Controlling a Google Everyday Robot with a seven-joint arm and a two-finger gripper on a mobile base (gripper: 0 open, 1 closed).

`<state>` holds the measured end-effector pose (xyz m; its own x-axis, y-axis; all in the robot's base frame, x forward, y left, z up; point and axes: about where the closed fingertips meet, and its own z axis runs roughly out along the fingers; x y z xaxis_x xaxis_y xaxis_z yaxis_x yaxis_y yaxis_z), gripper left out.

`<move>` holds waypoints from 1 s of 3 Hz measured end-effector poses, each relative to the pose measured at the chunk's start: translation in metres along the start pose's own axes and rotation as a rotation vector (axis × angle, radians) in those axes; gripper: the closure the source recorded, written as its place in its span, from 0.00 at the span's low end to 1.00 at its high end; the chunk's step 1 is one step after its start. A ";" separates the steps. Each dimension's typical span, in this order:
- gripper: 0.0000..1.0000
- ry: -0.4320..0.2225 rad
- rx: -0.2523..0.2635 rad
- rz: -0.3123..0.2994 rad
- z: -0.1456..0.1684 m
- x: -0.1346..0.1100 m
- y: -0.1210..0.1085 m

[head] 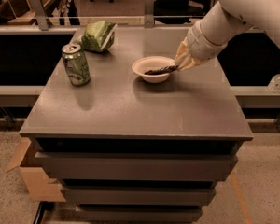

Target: Pick rxbar chocolate from paper bowl and place on counter

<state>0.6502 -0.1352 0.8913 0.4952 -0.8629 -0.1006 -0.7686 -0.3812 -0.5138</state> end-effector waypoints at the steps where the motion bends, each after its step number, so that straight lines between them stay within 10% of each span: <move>1: 1.00 0.007 0.003 0.010 -0.002 0.002 0.000; 3: 1.00 0.032 0.017 -0.008 -0.018 0.002 -0.012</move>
Offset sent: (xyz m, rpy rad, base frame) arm 0.0009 -0.0107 0.0208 -0.0148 -0.0308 -0.0292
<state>0.6533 -0.1378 0.9124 0.4879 -0.8702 -0.0688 -0.7575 -0.3829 -0.5287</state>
